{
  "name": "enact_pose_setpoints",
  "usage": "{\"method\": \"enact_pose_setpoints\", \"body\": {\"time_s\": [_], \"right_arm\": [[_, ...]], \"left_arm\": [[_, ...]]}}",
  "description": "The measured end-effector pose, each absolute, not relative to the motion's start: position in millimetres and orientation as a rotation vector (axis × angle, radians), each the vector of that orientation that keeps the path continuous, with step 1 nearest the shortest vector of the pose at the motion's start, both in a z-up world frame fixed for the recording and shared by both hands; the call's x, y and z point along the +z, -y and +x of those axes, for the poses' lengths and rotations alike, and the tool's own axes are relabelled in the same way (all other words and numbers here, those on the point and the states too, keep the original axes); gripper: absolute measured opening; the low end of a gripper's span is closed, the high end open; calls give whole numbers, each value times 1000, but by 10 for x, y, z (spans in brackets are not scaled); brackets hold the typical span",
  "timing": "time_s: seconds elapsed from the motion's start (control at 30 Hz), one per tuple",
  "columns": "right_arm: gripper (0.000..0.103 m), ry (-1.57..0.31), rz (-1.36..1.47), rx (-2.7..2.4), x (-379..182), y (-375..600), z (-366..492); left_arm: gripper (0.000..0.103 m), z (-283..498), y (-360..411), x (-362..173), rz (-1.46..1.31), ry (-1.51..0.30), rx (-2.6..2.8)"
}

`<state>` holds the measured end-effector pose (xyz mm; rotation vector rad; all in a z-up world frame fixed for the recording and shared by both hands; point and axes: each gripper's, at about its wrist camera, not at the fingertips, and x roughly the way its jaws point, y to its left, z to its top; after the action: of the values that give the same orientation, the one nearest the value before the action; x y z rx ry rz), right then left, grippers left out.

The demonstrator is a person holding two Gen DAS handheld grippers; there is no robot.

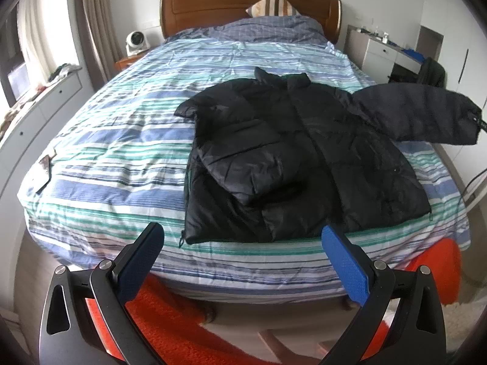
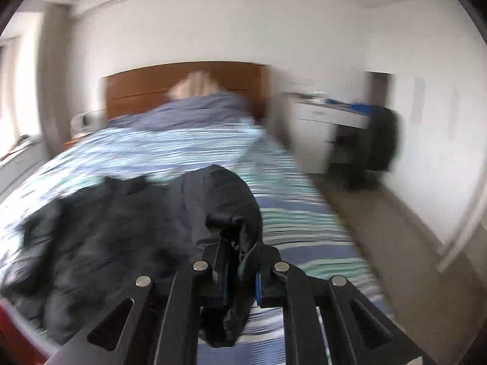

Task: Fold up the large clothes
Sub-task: 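Grasp a jacket sleeve with the right tool and pull it outward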

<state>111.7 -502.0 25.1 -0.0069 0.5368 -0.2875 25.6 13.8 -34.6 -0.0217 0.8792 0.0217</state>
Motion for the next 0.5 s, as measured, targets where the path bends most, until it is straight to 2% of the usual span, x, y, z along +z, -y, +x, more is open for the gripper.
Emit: {"method": "enact_pose_setpoints", "body": {"time_s": [0.17,0.5], "right_arm": [[11,-692,128,-424,-321,5868,1301],[12,-828,305,-496,-1239,6276,1426]], "left_arm": [[103,283,-164,-383,-33,-893,31],[103,388,-48,-464,67,-899,-17]]}}
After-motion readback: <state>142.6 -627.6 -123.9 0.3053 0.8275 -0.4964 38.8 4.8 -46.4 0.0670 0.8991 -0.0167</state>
